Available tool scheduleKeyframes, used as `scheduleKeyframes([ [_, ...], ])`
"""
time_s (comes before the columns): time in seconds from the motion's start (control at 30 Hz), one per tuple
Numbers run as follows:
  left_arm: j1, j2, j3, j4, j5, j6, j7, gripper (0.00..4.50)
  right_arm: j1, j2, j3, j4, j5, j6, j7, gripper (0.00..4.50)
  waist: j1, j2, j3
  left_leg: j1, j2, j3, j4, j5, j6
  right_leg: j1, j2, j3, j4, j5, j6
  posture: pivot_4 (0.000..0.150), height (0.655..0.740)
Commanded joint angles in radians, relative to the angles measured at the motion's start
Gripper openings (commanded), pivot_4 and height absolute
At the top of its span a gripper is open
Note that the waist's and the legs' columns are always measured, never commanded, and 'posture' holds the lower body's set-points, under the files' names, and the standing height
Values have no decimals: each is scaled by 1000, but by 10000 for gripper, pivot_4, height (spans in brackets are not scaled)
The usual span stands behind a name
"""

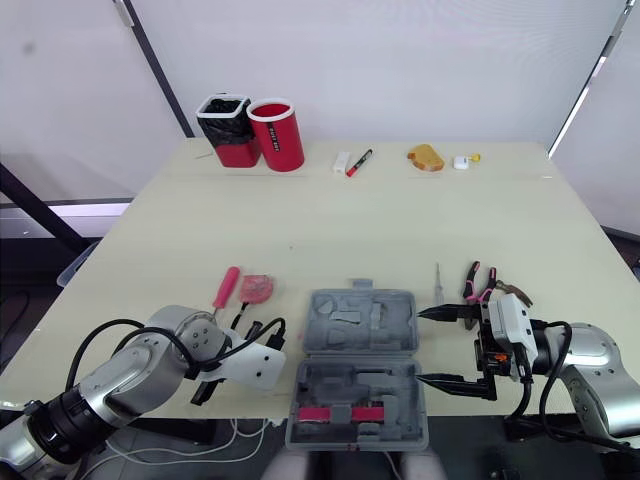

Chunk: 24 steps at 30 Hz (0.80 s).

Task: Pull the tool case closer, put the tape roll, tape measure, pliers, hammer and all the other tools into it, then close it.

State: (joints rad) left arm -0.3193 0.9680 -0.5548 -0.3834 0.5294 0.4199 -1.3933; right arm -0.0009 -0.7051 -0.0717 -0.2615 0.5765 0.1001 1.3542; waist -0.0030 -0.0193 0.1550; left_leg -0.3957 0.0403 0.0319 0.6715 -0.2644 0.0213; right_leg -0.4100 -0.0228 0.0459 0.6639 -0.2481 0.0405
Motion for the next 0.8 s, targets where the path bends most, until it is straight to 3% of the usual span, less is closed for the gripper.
scheduleKeyframes([
  [0.03, -33, 20, 29, -40, -6, 4, -51, 142, -6, 4, -4, -1, 3, -25, 4, 45000, 0, -1, 0, 0, 0, 0, 0, 0, 0, 0, 0, 0, 0, 0, 0, 1500, 7400],
  [0.3, -207, 58, 71, -29, -83, -5, -195, 142, -10, 6, -14, 37, 5, -39, 12, 45000, 0, -2, 1, -1, 0, -1, 1, 0, 0, 0, 0, -1, 0, 0, 0, 1500, 7400],
  [0.57, -460, -158, -44, 169, -87, -19, -184, 142, -31, 9, -40, 74, 19, -39, 7, 45000, 5, -2, 1, -3, -1, -2, 3, 0, 0, 0, 1, -1, 0, 0, 0, 1500, 7400],
  [0.8, -541, -345, -111, 331, -87, 33, -143, 142, -34, 0, -73, 99, 37, -32, -4, 45000, -6, -3, 2, -3, 0, -6, 4, 0, 0, 0, 4, -1, 1, 0, 0, 1500, 7400],
])
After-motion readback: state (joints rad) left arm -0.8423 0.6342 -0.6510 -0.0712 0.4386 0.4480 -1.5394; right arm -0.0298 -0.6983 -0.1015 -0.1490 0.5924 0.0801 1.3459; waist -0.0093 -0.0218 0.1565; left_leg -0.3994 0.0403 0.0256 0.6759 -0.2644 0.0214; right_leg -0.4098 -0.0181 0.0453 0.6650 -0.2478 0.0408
